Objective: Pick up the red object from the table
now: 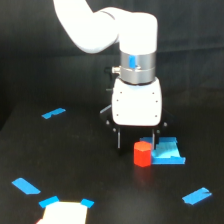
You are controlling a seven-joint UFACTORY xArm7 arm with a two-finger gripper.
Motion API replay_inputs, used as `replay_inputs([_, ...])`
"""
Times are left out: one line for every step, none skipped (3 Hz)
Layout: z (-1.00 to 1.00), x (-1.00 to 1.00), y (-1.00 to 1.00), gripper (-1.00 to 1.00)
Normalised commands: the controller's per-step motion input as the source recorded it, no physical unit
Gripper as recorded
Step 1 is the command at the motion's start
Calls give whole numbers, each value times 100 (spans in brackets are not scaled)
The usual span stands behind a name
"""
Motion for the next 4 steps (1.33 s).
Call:
replay_inputs([-30, 27, -44, -58])
replay_inputs([100, -100, -27, -100])
replay_inputs([8, -100, -33, -100])
replay_inputs([32, 6, -3, -100])
